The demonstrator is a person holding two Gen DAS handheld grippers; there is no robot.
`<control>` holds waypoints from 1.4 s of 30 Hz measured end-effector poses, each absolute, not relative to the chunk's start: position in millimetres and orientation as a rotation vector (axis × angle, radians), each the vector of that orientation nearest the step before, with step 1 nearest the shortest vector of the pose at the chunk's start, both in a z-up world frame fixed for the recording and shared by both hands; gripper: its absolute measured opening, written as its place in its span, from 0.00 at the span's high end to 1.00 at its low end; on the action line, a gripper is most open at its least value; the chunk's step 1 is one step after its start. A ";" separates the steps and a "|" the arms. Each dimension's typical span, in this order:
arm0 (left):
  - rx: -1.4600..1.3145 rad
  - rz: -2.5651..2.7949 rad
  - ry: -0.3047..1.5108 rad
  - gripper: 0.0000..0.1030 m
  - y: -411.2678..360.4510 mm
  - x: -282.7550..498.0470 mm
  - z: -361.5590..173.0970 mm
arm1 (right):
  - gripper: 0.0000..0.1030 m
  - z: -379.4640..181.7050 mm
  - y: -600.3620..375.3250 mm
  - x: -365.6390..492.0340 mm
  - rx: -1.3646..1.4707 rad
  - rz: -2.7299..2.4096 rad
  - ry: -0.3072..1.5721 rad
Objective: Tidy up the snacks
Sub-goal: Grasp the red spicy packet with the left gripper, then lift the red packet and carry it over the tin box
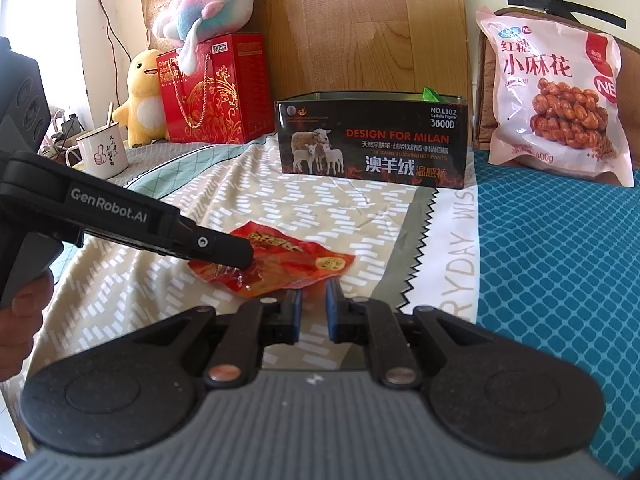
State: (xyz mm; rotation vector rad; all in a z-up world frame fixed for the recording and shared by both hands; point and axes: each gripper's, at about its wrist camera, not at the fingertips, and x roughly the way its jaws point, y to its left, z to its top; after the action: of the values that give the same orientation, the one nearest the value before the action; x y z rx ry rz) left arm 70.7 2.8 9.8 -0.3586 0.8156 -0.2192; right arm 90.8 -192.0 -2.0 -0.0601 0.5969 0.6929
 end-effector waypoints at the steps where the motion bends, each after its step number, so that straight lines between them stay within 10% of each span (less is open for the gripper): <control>1: -0.358 -0.219 0.815 0.74 2.8 70.7 9.7 | 0.85 -1.9 -191.9 90.7 -0.063 0.692 0.596; 42: -0.336 -0.337 0.720 0.83 6.7 128.7 66.3 | 0.96 52.0 -165.6 115.2 -0.141 0.711 0.356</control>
State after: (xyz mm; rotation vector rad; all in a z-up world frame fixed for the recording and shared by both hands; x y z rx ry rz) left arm 128.7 6.7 66.3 -0.3365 0.7197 -0.3370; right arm 115.2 -165.6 52.0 -0.1409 0.3558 0.7106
